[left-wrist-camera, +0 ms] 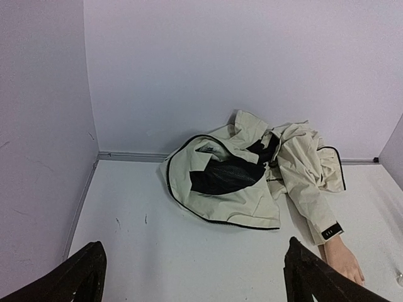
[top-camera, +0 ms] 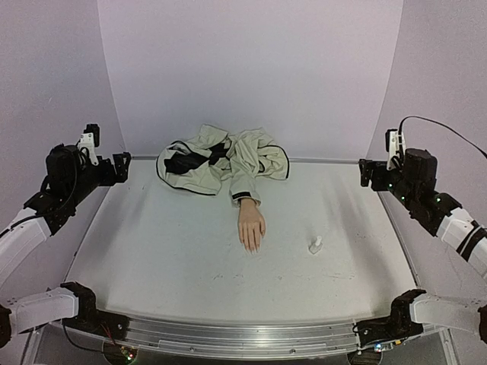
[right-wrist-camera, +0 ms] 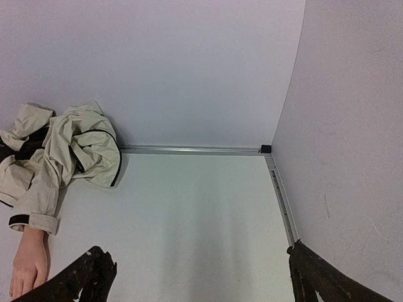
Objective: Paint the nails
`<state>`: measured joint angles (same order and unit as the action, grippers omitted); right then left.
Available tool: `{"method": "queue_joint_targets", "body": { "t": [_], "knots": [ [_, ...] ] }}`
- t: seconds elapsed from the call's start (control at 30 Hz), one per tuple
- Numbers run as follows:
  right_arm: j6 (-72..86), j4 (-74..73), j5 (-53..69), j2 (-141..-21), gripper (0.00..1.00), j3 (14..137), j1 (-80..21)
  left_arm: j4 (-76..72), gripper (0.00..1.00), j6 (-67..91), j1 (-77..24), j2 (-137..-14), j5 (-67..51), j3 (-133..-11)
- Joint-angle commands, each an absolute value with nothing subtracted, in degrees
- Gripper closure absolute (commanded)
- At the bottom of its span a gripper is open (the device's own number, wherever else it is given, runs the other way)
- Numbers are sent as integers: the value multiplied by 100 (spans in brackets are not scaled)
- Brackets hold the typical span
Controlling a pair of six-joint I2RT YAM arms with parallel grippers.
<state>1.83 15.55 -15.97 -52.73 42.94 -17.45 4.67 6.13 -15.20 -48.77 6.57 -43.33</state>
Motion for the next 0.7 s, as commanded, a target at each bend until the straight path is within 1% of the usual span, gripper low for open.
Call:
{"method": "queue_joint_targets", "body": {
  "t": [0.0, 0.3, 0.4, 0.53, 0.67],
  "knots": [
    [721, 1437, -1550, -5274, 2, 4355, -1483, 509, 1, 1107, -1366, -4797, 765, -4345],
    [1777, 833, -292, -4854, 2, 4188, -999, 1020, 1, 1788, -1099, -4849, 566, -4363],
    [2047, 415, 65, -4792, 2, 4208, -890, 1197, 1, 2018, -1040, -4871, 503, -4335],
    [2323, -330, 441, -5024, 2, 4389, -796, 1393, 1, 2210, -985, -4915, 318, -4316],
    [2417, -1106, 643, -5605, 2, 4601, -763, 1527, 1, 2325, -945, -5067, 56, -4312]
  ]
}}
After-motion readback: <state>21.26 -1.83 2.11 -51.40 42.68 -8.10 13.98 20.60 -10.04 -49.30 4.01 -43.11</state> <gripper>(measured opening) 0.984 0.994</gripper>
